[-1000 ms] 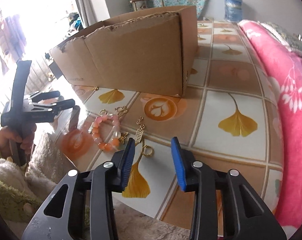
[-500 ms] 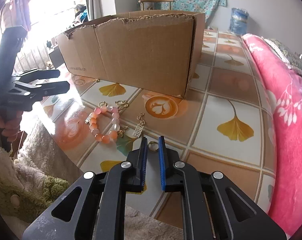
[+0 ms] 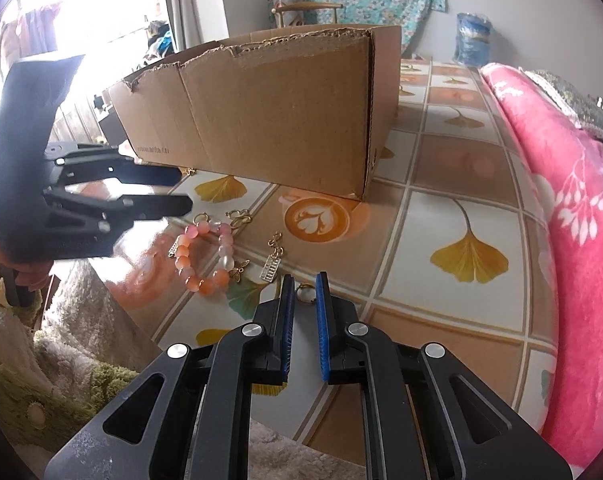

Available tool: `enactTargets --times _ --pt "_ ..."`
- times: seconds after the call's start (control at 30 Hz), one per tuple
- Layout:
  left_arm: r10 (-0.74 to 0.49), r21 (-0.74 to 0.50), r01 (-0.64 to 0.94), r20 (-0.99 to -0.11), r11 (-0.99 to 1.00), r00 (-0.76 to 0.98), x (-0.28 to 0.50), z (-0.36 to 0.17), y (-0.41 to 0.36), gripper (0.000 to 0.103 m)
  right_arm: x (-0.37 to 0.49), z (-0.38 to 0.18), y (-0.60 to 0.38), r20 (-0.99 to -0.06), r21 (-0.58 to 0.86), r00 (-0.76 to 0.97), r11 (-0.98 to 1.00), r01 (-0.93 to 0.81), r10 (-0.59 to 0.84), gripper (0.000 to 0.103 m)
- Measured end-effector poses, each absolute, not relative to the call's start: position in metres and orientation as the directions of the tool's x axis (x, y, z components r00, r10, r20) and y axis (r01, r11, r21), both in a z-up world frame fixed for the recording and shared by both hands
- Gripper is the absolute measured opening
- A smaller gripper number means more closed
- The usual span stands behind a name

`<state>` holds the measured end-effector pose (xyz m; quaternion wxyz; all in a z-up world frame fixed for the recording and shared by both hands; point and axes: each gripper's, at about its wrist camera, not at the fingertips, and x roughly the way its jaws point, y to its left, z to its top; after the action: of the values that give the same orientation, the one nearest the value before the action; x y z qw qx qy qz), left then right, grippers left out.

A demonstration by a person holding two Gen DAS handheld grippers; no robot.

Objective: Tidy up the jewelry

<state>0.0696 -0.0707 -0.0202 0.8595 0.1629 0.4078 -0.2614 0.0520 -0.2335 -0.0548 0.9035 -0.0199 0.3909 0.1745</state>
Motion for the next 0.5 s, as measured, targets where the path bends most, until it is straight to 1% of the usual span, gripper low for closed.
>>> enactTargets --times 0.1,0.27,0.4,0.5 --pt "-0.309 0.079 0.604 -0.802 0.793 0.510 0.0680 -0.0269 -0.0763 0.037 0.0536 -0.0553 -0.2366 -0.711 0.124 0.629 0.936 -0.329 0.315 0.009" --pt "-0.331 0.056 0.620 -0.806 0.783 0.491 0.0691 -0.0274 -0.0763 0.037 0.0538 -0.0552 -0.2368 -0.710 0.126 0.629 0.936 -0.330 0.317 0.009" --pt "-0.339 0.064 0.640 -0.805 0.766 0.486 0.0700 -0.0279 -0.0793 0.037 0.0552 -0.0549 -0.2362 -0.709 0.126 0.629 0.935 -0.331 0.318 0.009" --pt "-0.349 0.058 0.653 -0.808 0.755 0.475 0.0695 -0.0272 -0.0798 0.027 0.0554 -0.0549 -0.2363 -0.709 0.126 0.629 0.935 -0.331 0.318 0.009"
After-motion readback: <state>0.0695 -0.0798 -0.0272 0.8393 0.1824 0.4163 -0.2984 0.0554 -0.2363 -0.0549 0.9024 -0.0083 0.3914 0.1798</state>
